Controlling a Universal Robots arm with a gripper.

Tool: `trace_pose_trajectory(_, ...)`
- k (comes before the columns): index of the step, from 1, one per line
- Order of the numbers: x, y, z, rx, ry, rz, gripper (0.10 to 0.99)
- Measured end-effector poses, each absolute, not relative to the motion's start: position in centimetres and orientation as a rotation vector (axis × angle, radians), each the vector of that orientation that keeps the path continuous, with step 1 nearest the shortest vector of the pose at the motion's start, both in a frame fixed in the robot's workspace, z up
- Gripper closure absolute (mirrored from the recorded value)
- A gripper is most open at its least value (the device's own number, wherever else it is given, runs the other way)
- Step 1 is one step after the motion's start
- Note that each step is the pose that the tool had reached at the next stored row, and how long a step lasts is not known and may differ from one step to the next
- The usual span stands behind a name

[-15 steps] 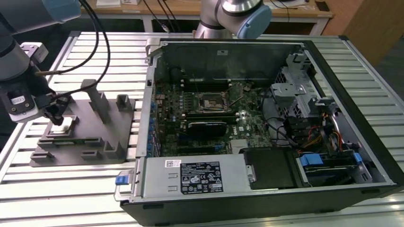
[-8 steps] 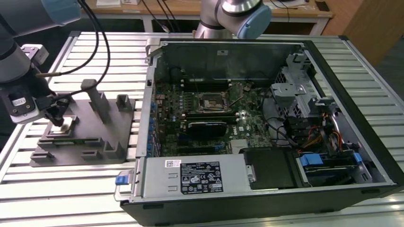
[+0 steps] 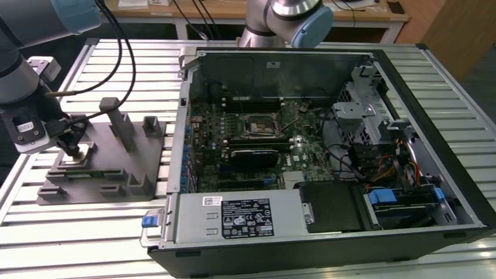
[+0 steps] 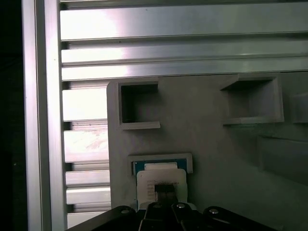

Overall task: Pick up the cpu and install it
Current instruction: 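Pick up the cpu and move it towards the insertion slot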

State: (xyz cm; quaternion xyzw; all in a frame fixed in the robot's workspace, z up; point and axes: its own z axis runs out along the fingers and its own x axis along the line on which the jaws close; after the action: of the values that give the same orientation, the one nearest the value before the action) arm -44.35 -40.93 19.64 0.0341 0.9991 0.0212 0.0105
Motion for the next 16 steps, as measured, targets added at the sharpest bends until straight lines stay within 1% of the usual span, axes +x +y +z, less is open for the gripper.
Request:
trace_pose_trajectory(3,-44.36,-40.93,19.63,0.106,3.118,0.066,0.98)
trace_pose_trajectory(6,-44.35,-40.93,19.63,0.106,3.118,0.066,0.796)
trace_pose_trajectory(7,-44.36,-40.93,19.62,0.106,3.118,0.066,0.796)
trace_pose_trajectory(8,-44.36,-40.93,19.62,0.106,3.118,0.066,0.737)
trace_pose_trajectory(9,-44.36,-40.93,19.62,0.106,3.118,0.066,0.737)
trace_pose_trajectory(11,-44.36,-40.93,19.62,0.106,3.118,0.066,0.62)
trace_pose_trajectory(12,-44.36,-40.93,19.63,0.106,3.118,0.066,0.62)
trace_pose_trajectory(13,-44.36,-40.93,19.62,0.106,3.118,0.066,0.561)
trace_pose_trajectory(14,-44.36,-40.93,19.62,0.106,3.118,0.066,0.561)
trace_pose_trajectory(15,-44.35,-40.93,19.62,0.106,3.118,0.066,0.498)
trace_pose_trajectory(16,-44.35,-40.93,19.62,0.106,3.118,0.066,0.498)
